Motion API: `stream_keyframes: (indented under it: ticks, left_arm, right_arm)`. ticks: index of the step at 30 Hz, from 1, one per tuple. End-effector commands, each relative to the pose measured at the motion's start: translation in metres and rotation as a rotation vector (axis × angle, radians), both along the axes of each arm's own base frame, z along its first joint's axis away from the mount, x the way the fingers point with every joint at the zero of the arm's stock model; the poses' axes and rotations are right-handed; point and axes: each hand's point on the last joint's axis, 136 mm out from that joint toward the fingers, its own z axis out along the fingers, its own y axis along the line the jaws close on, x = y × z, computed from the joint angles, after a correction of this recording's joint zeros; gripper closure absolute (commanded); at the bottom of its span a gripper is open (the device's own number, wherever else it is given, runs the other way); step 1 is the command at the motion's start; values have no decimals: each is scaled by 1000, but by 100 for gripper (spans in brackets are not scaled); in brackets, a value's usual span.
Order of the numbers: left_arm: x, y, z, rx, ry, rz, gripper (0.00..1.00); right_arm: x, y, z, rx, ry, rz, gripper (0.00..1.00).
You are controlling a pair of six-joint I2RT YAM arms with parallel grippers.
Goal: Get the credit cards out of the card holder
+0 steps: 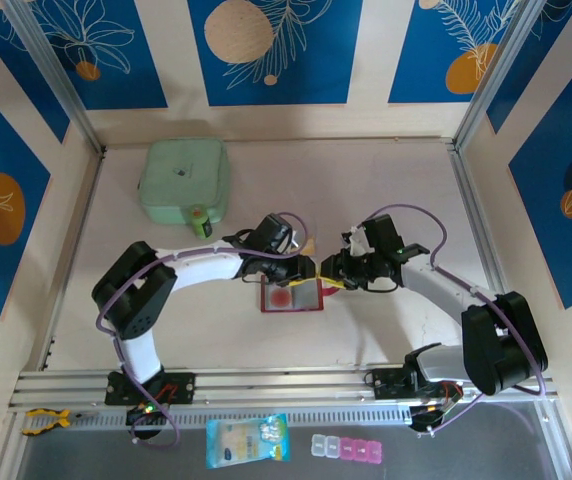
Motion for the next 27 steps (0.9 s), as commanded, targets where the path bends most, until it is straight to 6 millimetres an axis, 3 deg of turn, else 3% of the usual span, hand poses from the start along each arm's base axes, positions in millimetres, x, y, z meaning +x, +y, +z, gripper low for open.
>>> stream_keyframes:
  ticks: [1, 7, 14, 27]
  left_arm:
    - [-2, -5, 0, 10, -2, -30, 60]
    - [-1, 10, 1, 37, -27, -15, 60]
    - [-1, 42, -2, 78, -43, 30, 60]
    - [-8, 87, -15, 114, -26, 113, 61]
  right_arm:
    - [-8, -4, -6, -19, 19, 4, 67]
    - [-9, 4, -14, -21, 45, 32, 68]
    - [-6, 11, -37, -67, 82, 61, 68]
    - [2, 10, -72, -118, 127, 72, 73]
